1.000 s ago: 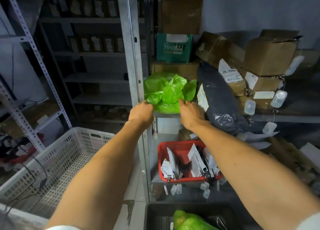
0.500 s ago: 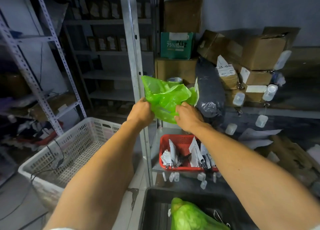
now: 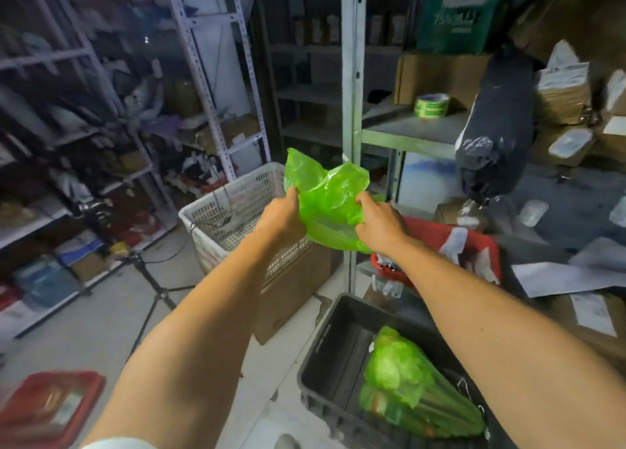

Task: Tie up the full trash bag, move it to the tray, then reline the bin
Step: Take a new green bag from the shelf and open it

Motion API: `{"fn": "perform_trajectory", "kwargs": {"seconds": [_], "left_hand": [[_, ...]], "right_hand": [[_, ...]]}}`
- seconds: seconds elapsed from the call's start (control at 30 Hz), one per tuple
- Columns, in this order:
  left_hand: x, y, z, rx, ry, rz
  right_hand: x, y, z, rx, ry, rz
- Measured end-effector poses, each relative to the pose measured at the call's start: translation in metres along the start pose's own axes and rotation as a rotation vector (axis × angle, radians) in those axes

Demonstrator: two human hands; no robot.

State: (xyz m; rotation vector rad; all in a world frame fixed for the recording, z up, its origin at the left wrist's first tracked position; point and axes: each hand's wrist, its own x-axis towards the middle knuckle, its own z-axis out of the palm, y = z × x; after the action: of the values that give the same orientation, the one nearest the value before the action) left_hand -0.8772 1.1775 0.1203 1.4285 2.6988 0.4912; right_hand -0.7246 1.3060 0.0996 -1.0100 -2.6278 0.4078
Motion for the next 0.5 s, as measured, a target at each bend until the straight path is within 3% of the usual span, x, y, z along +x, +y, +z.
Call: {"fn": "perform_trajectory", "kwargs": {"seconds": [0.27, 0.5], "left_hand": [[-0.081, -0.081, -0.008, -0.052, 0.004, -0.314], [-0.189, -0.17, -0.016, 0.107, 0.074, -0.566]], "right_hand": [[-0.019, -0.066, 0.046, 0.036, -0.119, -0.138], [-0.051, -0.159, 0.092, 0.053, -0.244, -0.338]]}}
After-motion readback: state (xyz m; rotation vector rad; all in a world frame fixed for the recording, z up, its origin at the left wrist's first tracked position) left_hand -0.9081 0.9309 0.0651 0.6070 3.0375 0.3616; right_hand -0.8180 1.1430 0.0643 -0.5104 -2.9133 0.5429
